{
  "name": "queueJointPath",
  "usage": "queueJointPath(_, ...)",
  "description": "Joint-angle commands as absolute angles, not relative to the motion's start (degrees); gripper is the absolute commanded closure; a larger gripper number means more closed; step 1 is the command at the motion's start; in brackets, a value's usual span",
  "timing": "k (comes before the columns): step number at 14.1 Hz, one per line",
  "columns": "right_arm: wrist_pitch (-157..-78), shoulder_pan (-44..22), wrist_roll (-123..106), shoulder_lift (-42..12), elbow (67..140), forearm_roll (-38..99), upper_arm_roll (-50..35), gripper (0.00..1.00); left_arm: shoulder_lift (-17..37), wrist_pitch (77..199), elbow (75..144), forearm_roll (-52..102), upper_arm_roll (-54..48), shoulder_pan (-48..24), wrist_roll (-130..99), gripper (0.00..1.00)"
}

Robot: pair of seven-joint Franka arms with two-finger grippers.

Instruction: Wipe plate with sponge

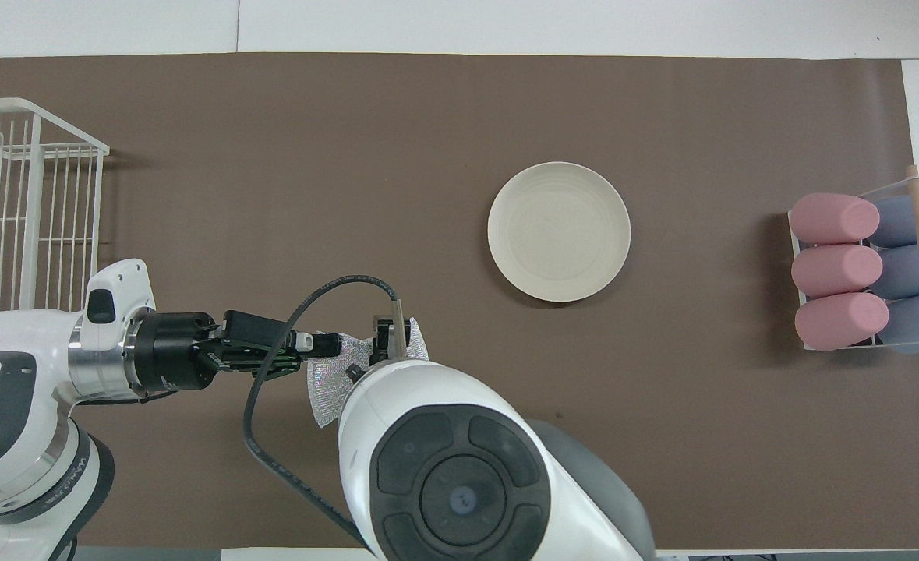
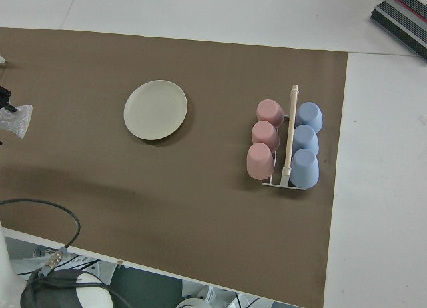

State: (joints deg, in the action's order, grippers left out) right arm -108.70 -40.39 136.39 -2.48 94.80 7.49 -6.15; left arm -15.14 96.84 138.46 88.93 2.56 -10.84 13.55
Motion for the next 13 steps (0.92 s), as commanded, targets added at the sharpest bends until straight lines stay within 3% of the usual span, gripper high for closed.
queueJointPath(1, -110.3, -40.17, 135.88, -0.53, 97.38, 8.0, -6.15, 0.31, -15.73, 96.68, 139.66, 89.39, 3.08, -11.16, 14.5, 1.0)
queueJointPath(3, -110.04, -40.08, 133.08, -0.53, 97.47, 7.91, -6.15, 0.6, -15.82, 96.59, 139.66, 89.3, 3.08, -11.16, 14.5, 1.0)
queueJointPath(4, -109.69, -40.08, 131.76, -0.53, 97.47, 7.91, -6.15, 0.92, -15.82, 96.59, 139.66, 89.21, 3.08, -11.16, 14.5, 1.0)
queueJointPath(5, -109.95, -40.08, 131.31, -0.53, 97.38, 8.0, -6.15, 1.0, -15.82, 96.59, 139.66, 89.12, 3.08, -11.16, 14.5, 1.0)
queueJointPath(13, -110.13, -39.9, 130.87, -0.79, 97.03, 8.09, -6.07, 1.0, -15.91, 96.15, 139.75, 88.33, 3.16, -10.64, 14.33, 1.0)
